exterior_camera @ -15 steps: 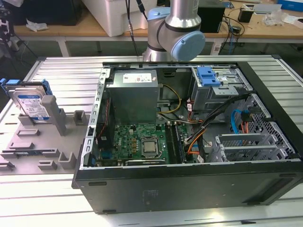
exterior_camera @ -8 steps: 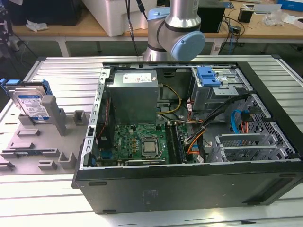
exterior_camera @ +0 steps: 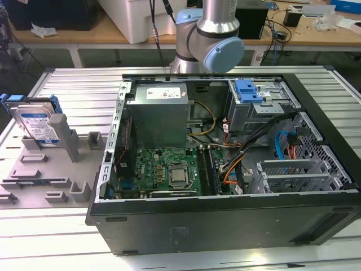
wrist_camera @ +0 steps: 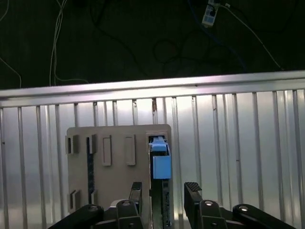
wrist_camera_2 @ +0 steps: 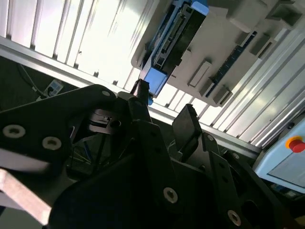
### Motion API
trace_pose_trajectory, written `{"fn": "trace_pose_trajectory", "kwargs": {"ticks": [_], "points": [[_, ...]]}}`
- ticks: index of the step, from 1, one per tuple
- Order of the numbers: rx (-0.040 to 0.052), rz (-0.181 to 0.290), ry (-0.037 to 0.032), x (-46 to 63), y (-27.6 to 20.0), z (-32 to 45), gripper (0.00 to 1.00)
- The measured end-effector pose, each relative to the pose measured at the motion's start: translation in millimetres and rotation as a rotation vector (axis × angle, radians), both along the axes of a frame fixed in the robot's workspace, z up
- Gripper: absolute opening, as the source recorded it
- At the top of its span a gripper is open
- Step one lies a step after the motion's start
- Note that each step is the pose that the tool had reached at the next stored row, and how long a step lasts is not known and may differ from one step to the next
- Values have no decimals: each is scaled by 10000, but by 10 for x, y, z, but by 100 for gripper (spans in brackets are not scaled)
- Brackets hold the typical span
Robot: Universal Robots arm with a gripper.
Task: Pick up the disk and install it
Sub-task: 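Pick up the disk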
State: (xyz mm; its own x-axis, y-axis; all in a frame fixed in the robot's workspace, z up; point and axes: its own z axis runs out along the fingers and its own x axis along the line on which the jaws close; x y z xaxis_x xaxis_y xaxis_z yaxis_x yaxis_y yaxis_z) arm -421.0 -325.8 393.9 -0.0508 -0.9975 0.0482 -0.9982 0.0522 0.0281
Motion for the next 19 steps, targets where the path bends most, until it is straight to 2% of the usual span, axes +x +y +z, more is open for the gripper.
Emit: {"fn": "trace_pose_trajectory", "kwargs": {"ticks": [9,12,16,19], "points": [[-1,4,-12,-2,0,0,48],[-2,4,-64,-3,0,-1,48],[-3,7,-226,-8,0,-8,48],[-4,9,-247,-10,0,-13,48]]}}
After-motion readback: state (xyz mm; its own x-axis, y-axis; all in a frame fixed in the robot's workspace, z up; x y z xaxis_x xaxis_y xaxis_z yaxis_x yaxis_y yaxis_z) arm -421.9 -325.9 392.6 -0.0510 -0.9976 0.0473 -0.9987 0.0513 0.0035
